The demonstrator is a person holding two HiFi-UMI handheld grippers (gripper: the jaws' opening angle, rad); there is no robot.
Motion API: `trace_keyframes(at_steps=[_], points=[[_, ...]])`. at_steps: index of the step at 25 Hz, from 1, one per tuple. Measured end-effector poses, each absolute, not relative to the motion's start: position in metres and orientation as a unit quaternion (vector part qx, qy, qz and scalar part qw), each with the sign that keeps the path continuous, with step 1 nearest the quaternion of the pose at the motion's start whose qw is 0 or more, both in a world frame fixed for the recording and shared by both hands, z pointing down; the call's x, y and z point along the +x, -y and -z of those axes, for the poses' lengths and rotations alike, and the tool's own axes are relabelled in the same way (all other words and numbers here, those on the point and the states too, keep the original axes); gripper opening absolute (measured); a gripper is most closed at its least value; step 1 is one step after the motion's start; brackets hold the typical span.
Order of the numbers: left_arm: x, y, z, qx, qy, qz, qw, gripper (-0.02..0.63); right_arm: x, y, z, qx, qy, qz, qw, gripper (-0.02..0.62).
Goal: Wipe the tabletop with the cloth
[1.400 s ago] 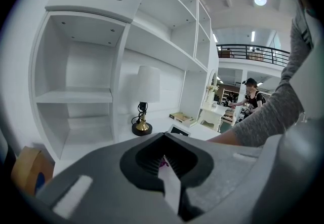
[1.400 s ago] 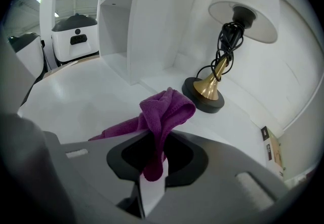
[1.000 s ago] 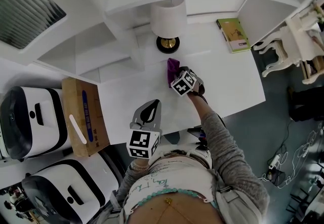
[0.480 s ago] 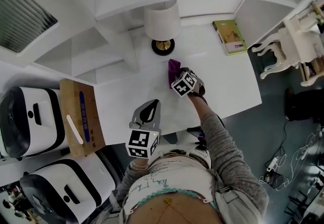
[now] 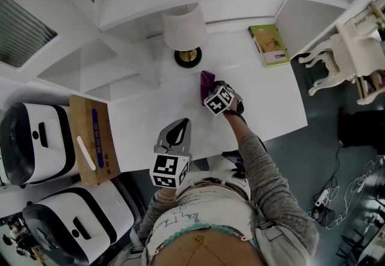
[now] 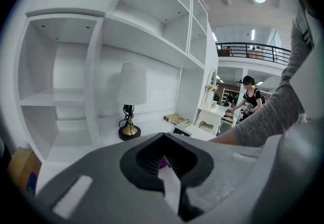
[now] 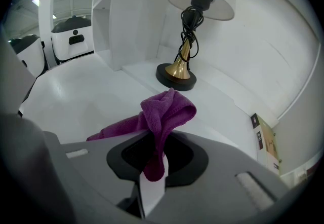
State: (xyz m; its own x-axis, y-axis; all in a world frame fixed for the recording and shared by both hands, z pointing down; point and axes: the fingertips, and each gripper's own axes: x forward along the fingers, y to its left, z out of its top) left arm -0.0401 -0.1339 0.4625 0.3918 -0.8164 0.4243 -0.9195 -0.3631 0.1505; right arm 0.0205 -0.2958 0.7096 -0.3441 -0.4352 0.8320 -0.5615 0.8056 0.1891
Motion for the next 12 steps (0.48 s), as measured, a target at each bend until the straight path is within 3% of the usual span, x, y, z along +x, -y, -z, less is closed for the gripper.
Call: trace_keyframes(at_steps=[12], points=[[-0.011, 0.141, -0.461, 0.809, 0.540, -0.140, 0.184, 0.002, 0.050, 0.306, -0.711, 0.305, 0.816, -0.052, 0.489, 0.084]])
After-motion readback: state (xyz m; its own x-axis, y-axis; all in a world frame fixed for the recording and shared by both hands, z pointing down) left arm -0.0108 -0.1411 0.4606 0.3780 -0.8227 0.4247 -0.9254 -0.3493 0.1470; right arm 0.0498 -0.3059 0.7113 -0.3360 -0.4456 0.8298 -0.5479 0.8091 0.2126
